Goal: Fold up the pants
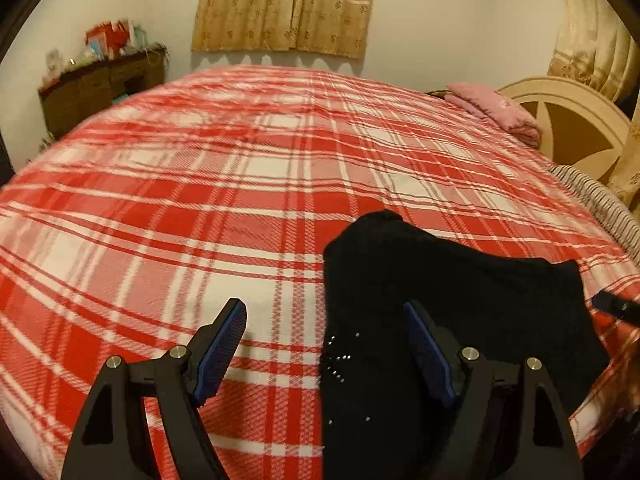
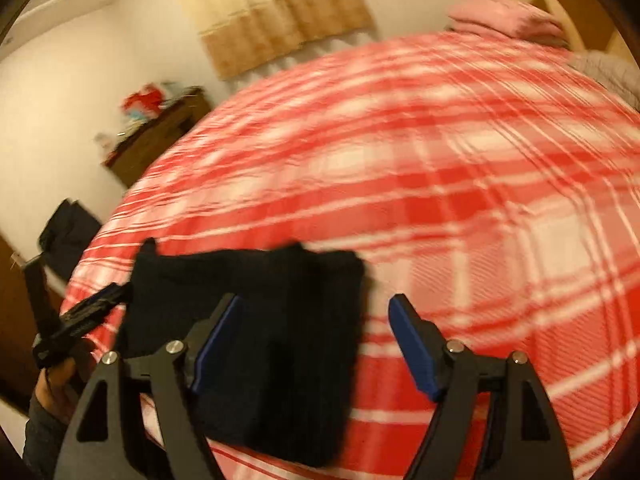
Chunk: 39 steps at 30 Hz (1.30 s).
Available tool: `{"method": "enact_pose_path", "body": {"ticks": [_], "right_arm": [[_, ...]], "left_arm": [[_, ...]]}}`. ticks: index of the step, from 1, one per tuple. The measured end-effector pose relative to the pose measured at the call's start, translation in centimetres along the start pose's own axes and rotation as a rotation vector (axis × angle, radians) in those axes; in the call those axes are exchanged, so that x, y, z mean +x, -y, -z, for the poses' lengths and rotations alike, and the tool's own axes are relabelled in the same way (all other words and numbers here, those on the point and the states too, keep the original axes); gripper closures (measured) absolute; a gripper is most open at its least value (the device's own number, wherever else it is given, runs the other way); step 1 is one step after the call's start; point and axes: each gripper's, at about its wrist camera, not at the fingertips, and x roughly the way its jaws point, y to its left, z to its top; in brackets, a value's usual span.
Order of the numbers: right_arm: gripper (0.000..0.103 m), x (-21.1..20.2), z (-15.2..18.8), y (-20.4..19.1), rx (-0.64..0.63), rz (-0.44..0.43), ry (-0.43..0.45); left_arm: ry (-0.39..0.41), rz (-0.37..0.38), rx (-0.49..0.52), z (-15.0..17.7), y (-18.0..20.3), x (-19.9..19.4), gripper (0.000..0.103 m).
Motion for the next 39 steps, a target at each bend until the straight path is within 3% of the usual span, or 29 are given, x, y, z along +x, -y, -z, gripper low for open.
{"method": "enact_pose_path", "body": {"ticks": [4, 10, 14, 17, 20, 22, 23, 26, 29, 30, 33, 36, 39], "right_arm": [[0.024, 0.9, 0.5, 0.9, 0.039, -0.038, -0.040], [0.025, 2.0, 1.0, -0.7, -0.031, -0.024, -0.040], [0.032, 2.4, 1.2, -1.2, -0.055, -0.056, -0.037], [0.035, 2.8, 1.2, -1.1, -0.033, -0.095, -0.040], [0.054, 2.9, 1.0, 0.3, 0.040, -0.137, -0.049], [0.068, 2.7, 0.9, 1.2, 0.085, -0.188, -0.056], [0.070, 2.6, 0.9, 1.2, 0.092, -0.210, -0.061], [0.073, 2.1, 1.1, 0.3, 0.049, -0.193, -0.049], [0.073, 1.6, 1.2, -0.8, -0.003, -0.173, -0.030], [0.073, 1.6, 1.3, -0.9, -0.009, -0.169, -0.030], [0.073, 2.0, 1.4, -0.9, -0.019, -0.152, -0.036], [0.075, 1.8, 1.3, -1.0, -0.028, -0.142, -0.032], [0.075, 0.8, 1.4, -2.3, -0.091, -0.118, 0.000]], "left_arm": [[-0.015, 0.066, -0.038, 0.0, -0.3, 0.7, 0.022], [-0.024, 0.173, -0.062, -0.1, -0.2, 1.6, 0.022], [-0.054, 0.297, -0.086, -0.3, 0.6, 2.0, 0.022], [-0.066, 0.279, -0.044, -0.4, 1.7, 2.1, 0.022], [-0.084, 0.268, -0.067, -0.6, 1.3, 2.0, 0.039], [-0.099, 0.318, -0.115, -0.7, 0.2, 1.8, 0.061], [-0.107, 0.341, -0.136, -0.7, -0.3, 1.8, 0.065], [-0.122, 0.358, -0.170, -0.5, -1.1, 1.9, 0.065], [-0.107, 0.315, -0.160, -0.8, -1.4, 1.7, 0.055], [-0.096, 0.297, -0.149, -0.8, -1.2, 1.6, 0.050], [-0.073, 0.269, -0.076, -0.6, -0.1, 1.7, 0.051], [-0.082, 0.339, -0.114, -0.7, -0.5, 1.7, 0.083], [-0.056, 0.345, -0.115, -1.1, -1.1, 0.5, 0.088]]}}
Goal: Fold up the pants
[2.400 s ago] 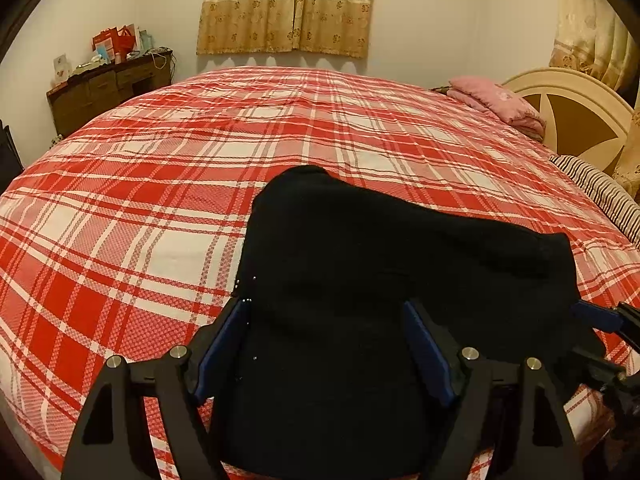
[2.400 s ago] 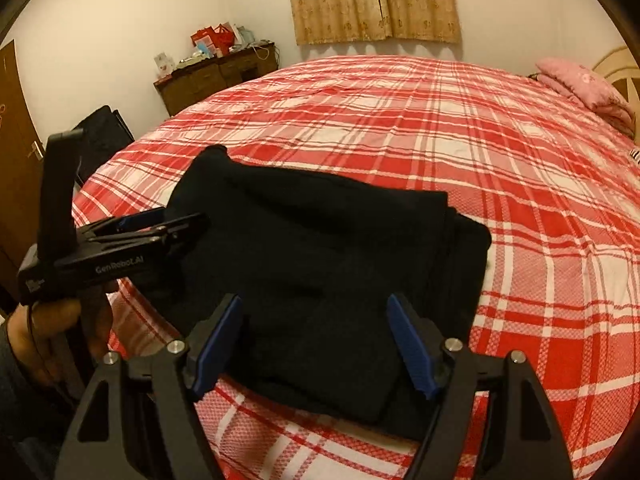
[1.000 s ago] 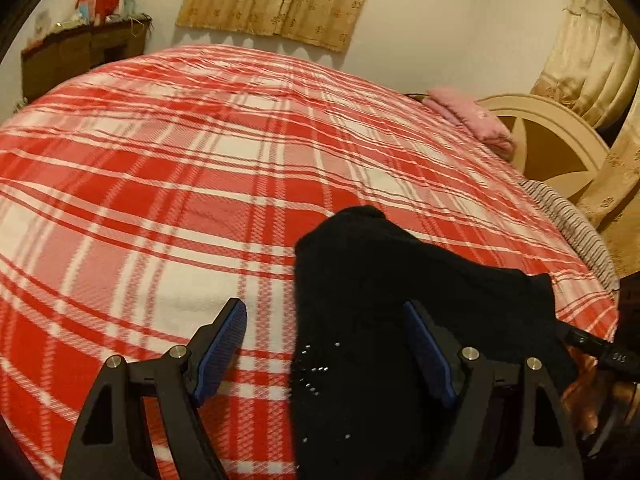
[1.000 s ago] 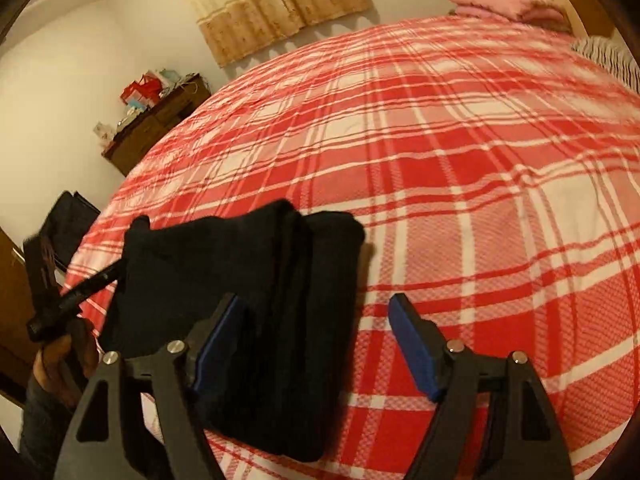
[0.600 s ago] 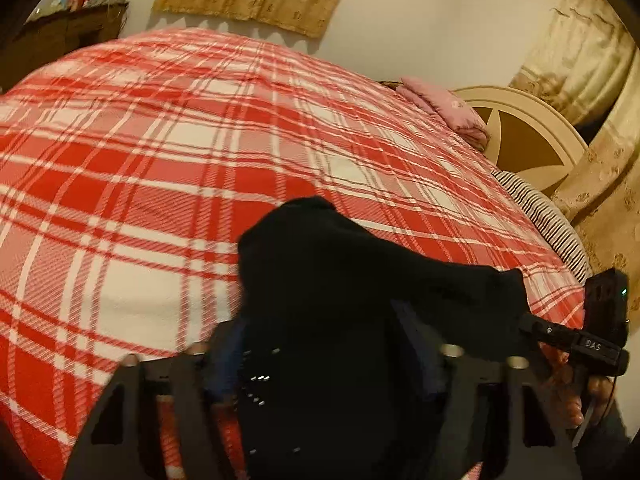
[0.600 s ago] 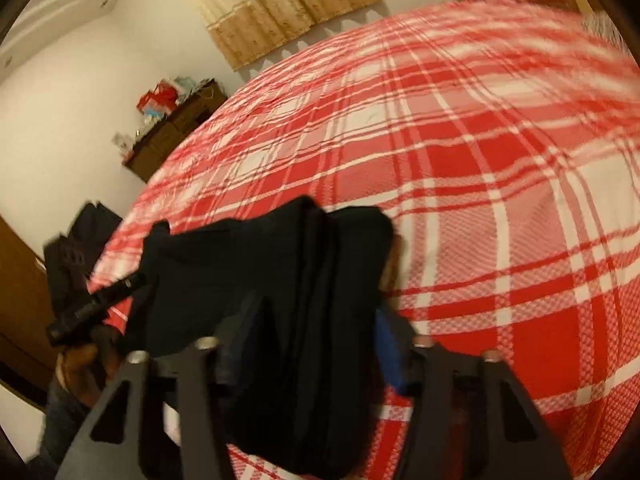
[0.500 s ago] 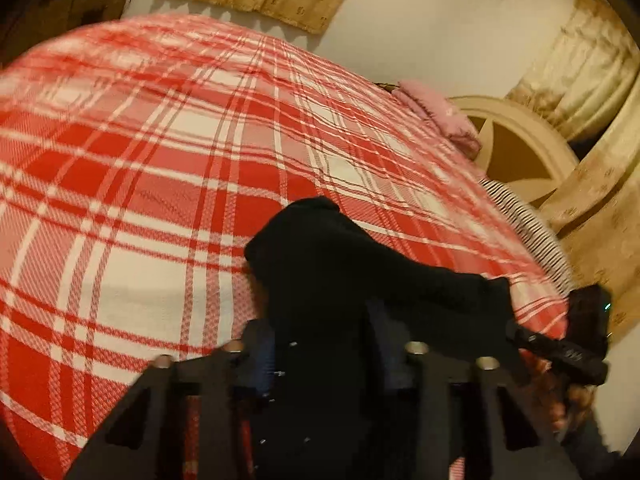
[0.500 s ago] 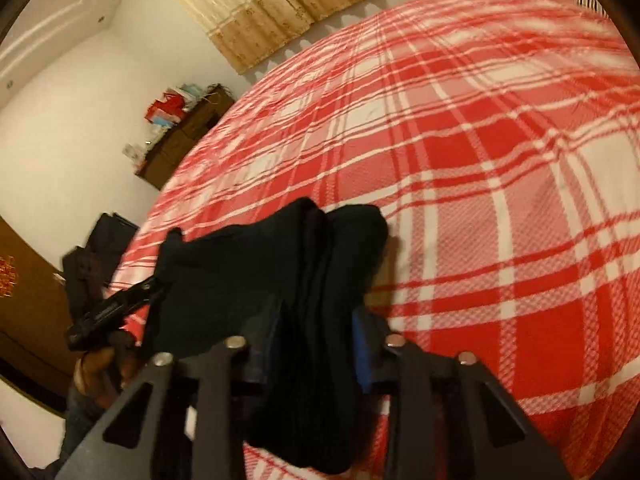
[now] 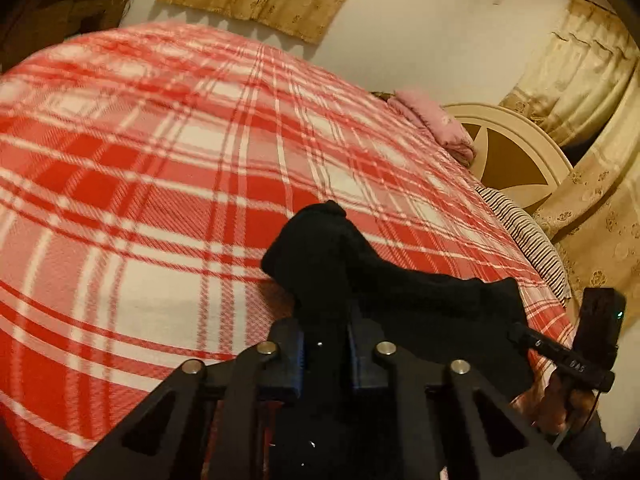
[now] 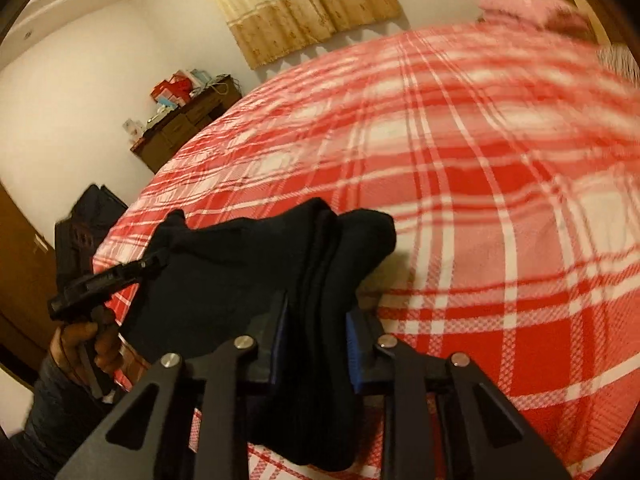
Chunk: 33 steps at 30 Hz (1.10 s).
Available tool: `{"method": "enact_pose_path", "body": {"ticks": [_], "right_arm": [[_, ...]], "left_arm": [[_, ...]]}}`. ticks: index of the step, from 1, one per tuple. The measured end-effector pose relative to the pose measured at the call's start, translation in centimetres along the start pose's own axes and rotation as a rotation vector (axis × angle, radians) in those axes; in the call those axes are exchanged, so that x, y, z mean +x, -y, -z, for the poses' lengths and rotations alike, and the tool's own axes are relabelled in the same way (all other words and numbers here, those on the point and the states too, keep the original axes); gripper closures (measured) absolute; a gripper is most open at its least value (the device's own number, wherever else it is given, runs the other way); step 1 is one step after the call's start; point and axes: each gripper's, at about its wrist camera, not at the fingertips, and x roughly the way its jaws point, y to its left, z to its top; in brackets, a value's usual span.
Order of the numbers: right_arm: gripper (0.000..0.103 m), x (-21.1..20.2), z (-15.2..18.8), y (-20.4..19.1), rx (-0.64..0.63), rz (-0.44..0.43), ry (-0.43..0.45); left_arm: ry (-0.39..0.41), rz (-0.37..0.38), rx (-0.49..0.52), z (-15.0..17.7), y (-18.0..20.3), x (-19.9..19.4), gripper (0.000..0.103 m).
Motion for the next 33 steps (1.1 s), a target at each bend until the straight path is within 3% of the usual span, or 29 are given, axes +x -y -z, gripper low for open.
{"method": "enact_pose_path", "body": {"ticks": [4, 8, 17, 21, 23, 24, 25, 26, 27, 28, 33], "right_arm": [[0.076, -0.7, -1.3, -2.0, -0.067, -0.022, 0.031], [0.076, 1.3, -3.8, -4.1, -0.115, -0.058, 0.014], [0.076, 11.9, -11.7, -12.7, -0.204, -0.219, -0.034], [0.076, 17.5, -12.8, -16.6, -0.244, -0.224, -0.049], [0.076, 20.5, -12.8, -17.6, -0.255, -0.200, -0.101], [0.074, 21.9, -12.7, -17.6, -0.254, -0.165, -0.116], [0.072, 22.9, -12.5, -17.3, -0.235, -0.151, -0.136], [0.063, 23.4, -12.5, -16.7, -0.213, -0.149, -0.154], [0.047, 23.9, -12.4, -15.8, -0.184, -0.134, -0.169], [0.039, 24.1, -12.3, -15.1, -0.158, -0.120, -0.176], [0.035, 23.7, -12.1, -12.4, -0.102, -0.159, -0.167]], "left_arm": [[0.045, 0.004, 0.006, -0.5, -0.2, -2.5, 0.089], [0.123, -0.024, -0.013, -1.8, -2.0, -5.9, 0.089], [0.261, -0.283, -0.094, -2.9, -9.4, -12.3, 0.089], [0.244, -0.371, -0.150, -2.4, -12.2, -11.5, 0.089], [0.207, -0.427, -0.164, -1.9, -13.3, -10.1, 0.086], [0.194, -0.441, -0.171, -1.7, -13.7, -9.5, 0.079], [0.186, -0.462, -0.177, -1.3, -13.9, -9.1, 0.065], [0.190, -0.485, -0.180, -1.0, -14.1, -8.8, 0.062], [0.215, -0.487, -0.173, -0.7, -14.1, -8.8, 0.061], [0.226, -0.493, -0.162, -0.6, -14.1, -8.8, 0.059], [0.257, -0.556, -0.136, -0.1, -13.6, -8.4, 0.057]]}}
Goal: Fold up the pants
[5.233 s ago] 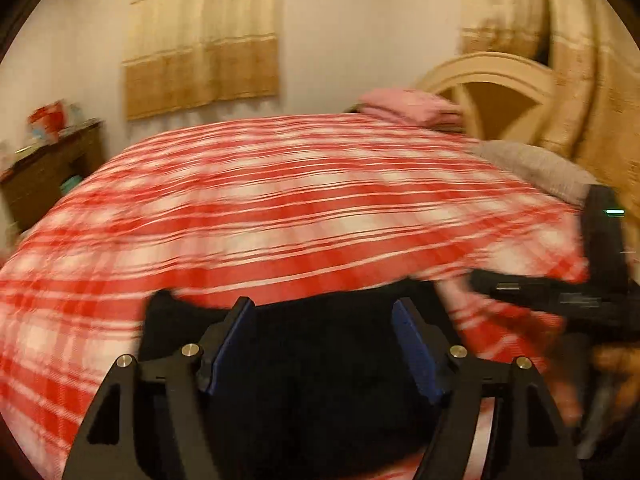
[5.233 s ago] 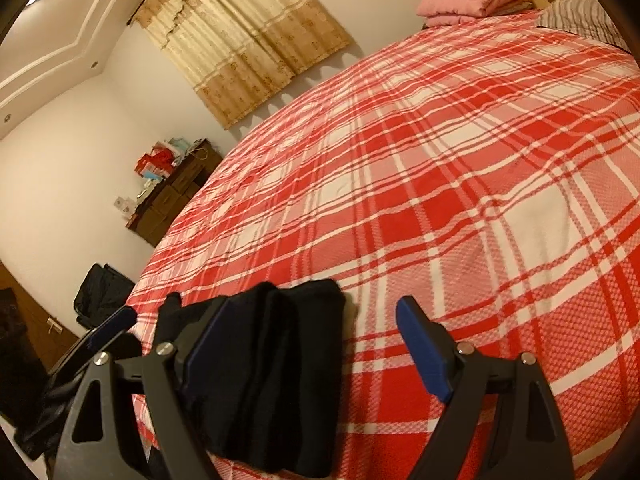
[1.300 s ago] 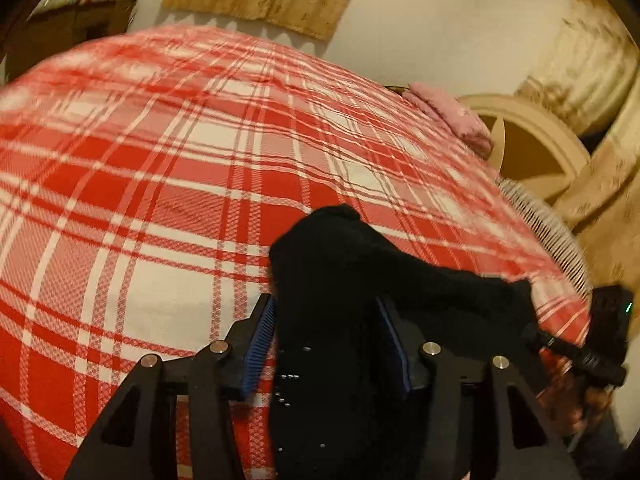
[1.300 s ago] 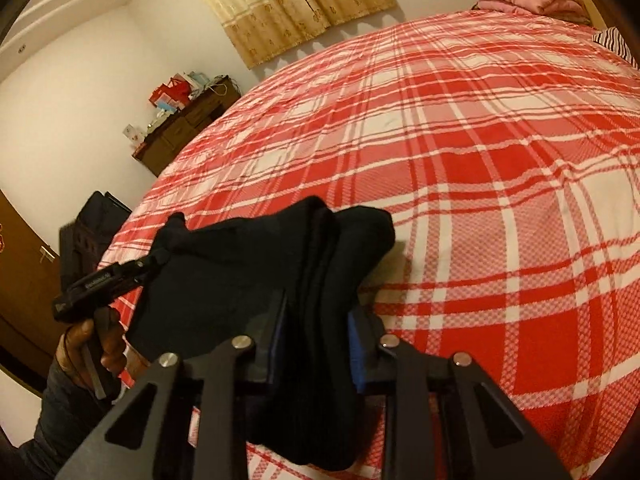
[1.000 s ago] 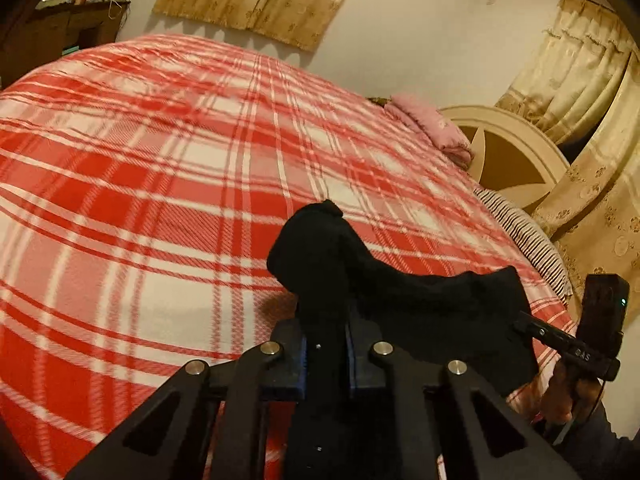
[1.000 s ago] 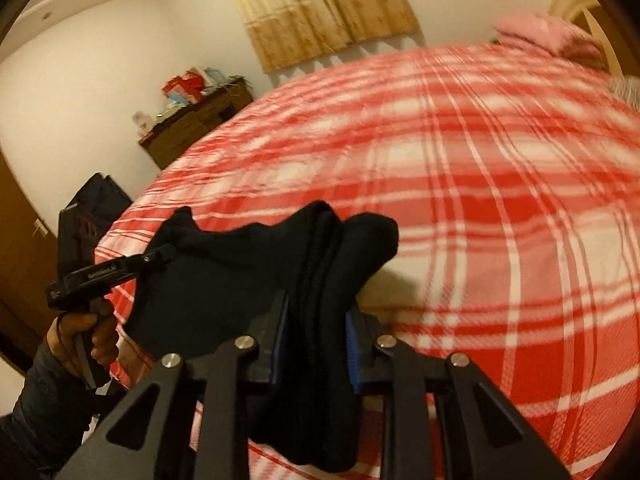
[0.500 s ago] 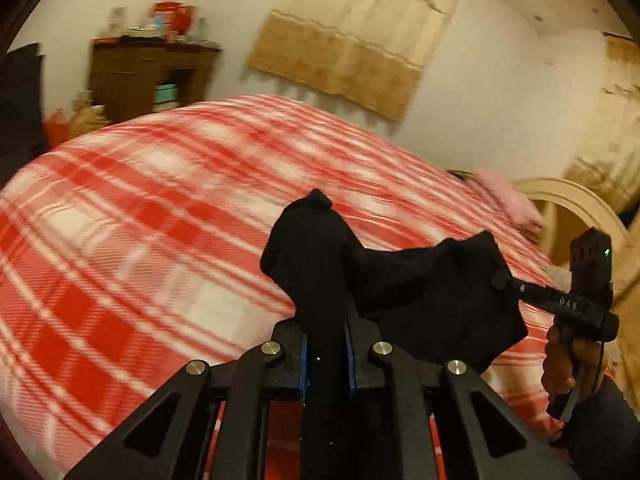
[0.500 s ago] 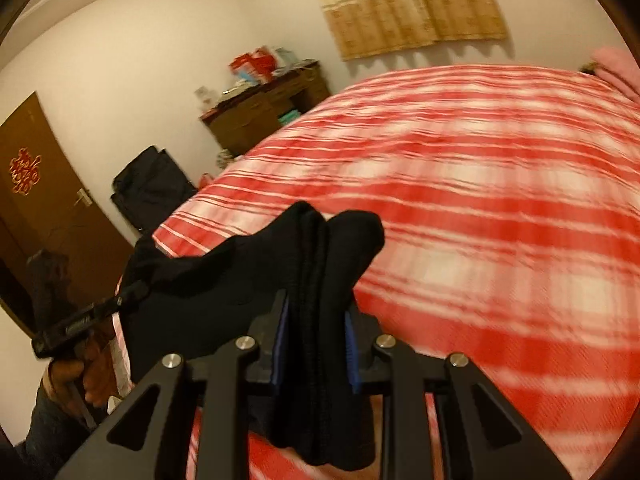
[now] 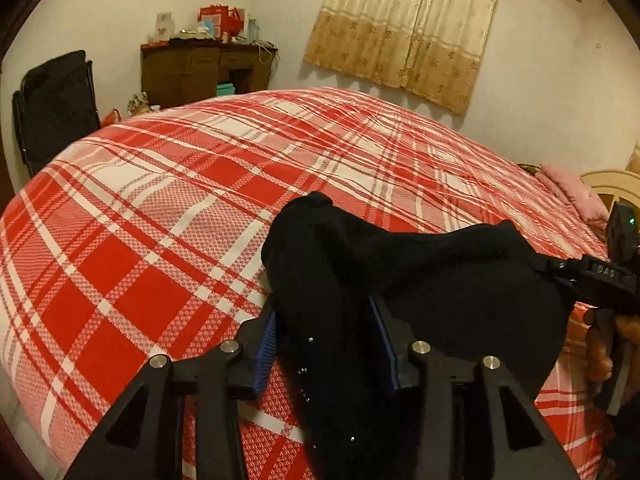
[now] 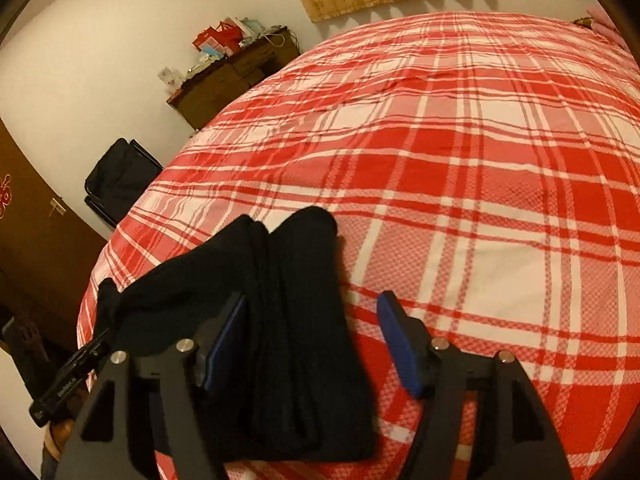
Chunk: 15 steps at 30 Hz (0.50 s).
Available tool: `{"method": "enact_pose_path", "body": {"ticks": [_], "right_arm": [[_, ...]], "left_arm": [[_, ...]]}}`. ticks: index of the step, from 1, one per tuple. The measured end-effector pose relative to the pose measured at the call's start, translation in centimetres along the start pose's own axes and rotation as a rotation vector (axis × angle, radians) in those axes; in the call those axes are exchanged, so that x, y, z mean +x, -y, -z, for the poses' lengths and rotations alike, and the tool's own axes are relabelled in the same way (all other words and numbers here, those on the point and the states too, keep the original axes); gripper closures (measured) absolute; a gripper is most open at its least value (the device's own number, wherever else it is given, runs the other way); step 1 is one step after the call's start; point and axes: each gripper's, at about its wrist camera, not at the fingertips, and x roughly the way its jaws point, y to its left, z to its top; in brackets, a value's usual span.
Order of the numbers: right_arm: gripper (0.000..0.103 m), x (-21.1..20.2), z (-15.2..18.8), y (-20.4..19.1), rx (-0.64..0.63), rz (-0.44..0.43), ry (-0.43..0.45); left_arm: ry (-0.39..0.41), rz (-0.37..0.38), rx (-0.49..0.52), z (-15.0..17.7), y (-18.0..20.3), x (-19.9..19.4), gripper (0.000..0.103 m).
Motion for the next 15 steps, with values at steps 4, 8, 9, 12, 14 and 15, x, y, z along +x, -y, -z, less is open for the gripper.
{"method": "enact_pose_path", "body": {"ticks": [4, 8, 9, 12, 14, 15], "right_arm": [[0.034, -0.7, -0.2, -0.2, 0.017, 0.014, 0.013], [0.030, -2.1, 0.1, 0.8, 0.031, 0.076, 0.054], [0.030, -2.5, 0.1, 1.4, 0.049, 0.078, 0.061], [0.030, -3.8, 0.5, 2.6, 0.096, 0.069, 0.076], [0.029, -4.9, 0.9, 2.6, 0.091, 0.071, 0.088], [0.028, -5.3, 1.1, 2.5, 0.084, 0.069, 0.093]], "left_arm": [[0.000, -0.034, -0.031, 0.4, -0.6, -1.3, 0.044], [0.010, -0.093, -0.034, 1.2, -1.1, -2.9, 0.037], [0.007, -0.101, -0.037, 1.4, -1.2, -3.1, 0.037], [0.007, -0.132, -0.035, 1.4, -0.8, -4.2, 0.037], [0.006, -0.149, -0.021, 1.3, -0.3, -4.6, 0.037], [0.005, -0.153, -0.014, 1.3, 0.0, -4.9, 0.037]]}}
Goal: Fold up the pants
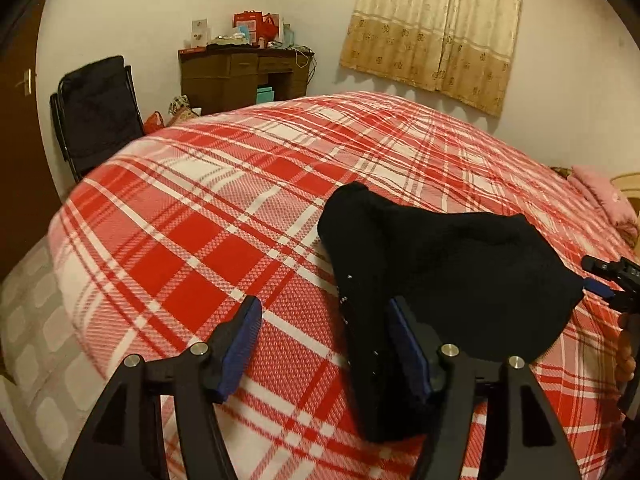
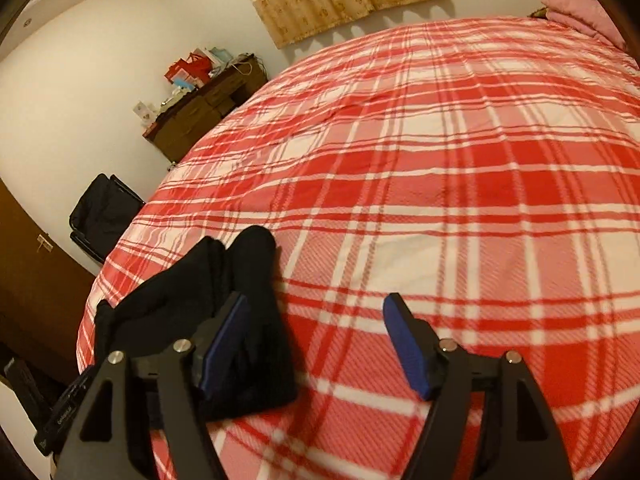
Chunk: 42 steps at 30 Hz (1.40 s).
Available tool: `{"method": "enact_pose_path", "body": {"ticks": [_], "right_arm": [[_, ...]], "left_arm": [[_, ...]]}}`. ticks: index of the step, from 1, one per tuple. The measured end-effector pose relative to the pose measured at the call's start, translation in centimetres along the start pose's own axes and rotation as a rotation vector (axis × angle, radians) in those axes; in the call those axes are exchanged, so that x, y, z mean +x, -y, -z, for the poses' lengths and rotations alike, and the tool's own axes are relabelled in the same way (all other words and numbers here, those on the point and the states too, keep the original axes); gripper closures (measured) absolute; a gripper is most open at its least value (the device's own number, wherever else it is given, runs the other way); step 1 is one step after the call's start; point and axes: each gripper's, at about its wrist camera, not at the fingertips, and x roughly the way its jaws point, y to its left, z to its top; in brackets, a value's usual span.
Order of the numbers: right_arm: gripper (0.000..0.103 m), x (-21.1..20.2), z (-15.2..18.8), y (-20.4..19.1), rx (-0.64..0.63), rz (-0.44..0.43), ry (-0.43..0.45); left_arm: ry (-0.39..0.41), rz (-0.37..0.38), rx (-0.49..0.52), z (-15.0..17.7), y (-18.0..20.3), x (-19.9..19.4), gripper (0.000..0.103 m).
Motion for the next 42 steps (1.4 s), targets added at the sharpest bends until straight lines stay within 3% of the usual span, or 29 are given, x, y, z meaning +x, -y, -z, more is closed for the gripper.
{"method": "enact_pose_path", "body": {"ticks": [16, 20, 25, 29, 42], "right_arm": [[0.024, -6.9, 4.5, -4.1, -0.114, 0.000, 0.069], [0.015, -9.8, 5.7, -6.8, -0.201, 0.006, 0.147], [0.006, -13.2, 5.6, -10.1, -0.289, 0.002, 0.233], [0.000, -16.6, 6.1, -12.6, -0.383, 0.026, 0.320], [0.000, -20.5, 6.7, -14.6, -0.443, 0.003, 0.390]], "left_arm": [[0.093, 0.025, 0.059, 0.1, 3.1, -6.4, 0.037], [0.127, 0.033, 0.074, -0.1, 3.8, -8.6, 0.036], [0.187, 0.023, 0.091, -0.5, 4.4, -11.7, 0.023], [0.226, 0.021, 0.095, -0.9, 4.7, -13.5, 0.021], [0.289, -0.006, 0.126, -0.9, 5.7, -16.2, 0.021]]}}
